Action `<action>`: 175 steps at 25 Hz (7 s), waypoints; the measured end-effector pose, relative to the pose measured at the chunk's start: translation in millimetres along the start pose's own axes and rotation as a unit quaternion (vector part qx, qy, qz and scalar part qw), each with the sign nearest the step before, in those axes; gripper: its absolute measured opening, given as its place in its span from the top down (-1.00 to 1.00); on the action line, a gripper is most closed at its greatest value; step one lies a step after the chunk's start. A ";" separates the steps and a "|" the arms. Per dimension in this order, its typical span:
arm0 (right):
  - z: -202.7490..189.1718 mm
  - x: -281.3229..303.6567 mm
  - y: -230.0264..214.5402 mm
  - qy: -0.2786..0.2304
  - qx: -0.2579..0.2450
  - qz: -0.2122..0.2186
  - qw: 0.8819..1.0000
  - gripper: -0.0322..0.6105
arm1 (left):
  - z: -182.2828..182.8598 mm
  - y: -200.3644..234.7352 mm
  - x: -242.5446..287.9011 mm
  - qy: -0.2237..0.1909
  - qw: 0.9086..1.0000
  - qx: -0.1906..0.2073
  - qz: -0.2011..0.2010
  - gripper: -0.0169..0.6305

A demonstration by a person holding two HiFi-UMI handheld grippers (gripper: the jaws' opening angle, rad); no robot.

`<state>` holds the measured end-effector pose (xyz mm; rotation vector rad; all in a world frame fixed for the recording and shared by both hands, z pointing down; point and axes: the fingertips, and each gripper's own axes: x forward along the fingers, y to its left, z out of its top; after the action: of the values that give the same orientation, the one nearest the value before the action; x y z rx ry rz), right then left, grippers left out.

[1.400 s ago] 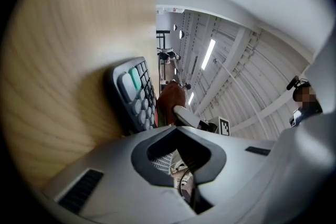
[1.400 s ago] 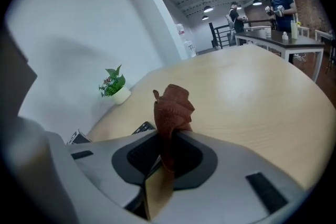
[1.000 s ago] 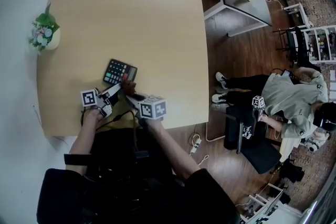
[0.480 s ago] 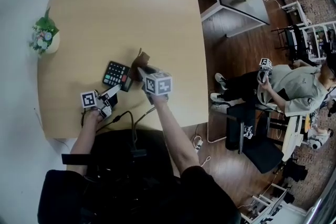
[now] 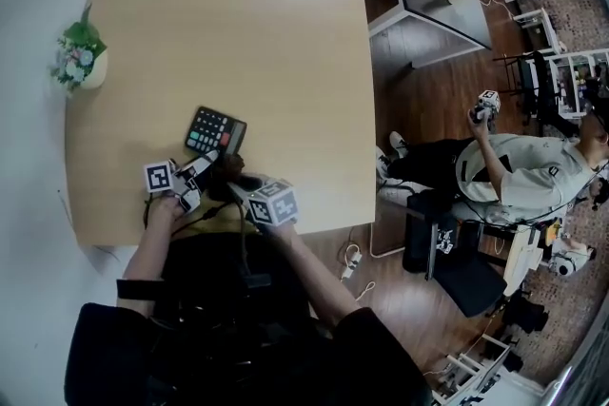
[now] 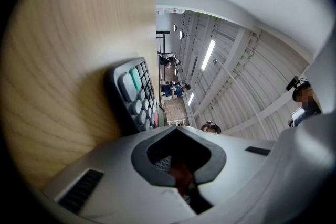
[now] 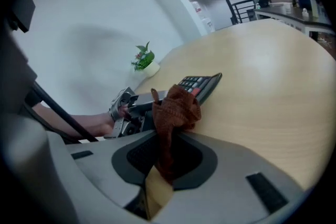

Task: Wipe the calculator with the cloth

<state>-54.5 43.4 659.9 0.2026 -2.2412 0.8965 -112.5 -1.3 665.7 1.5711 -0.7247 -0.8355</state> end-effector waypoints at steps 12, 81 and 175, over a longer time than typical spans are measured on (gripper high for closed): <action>142.8 9.5 -143.1 0.011 -0.071 -0.106 0.992 0.70 | 1.1 -6.3 -33.0 -0.149 0.985 -0.087 -0.011 0.40; 120.5 80.2 -60.9 -0.013 0.075 0.024 0.997 0.69 | -54.0 -19.3 -36.9 0.052 0.998 -0.024 -0.038 0.62; 159.8 -255.4 -0.8 -0.315 -0.070 0.063 0.944 0.70 | -4.1 -272.3 41.3 -0.171 0.952 0.188 -0.173 0.74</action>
<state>46.0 -89.5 408.9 0.3184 -2.9294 0.8073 -84.6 8.4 391.8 1.9546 -0.9092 -1.3097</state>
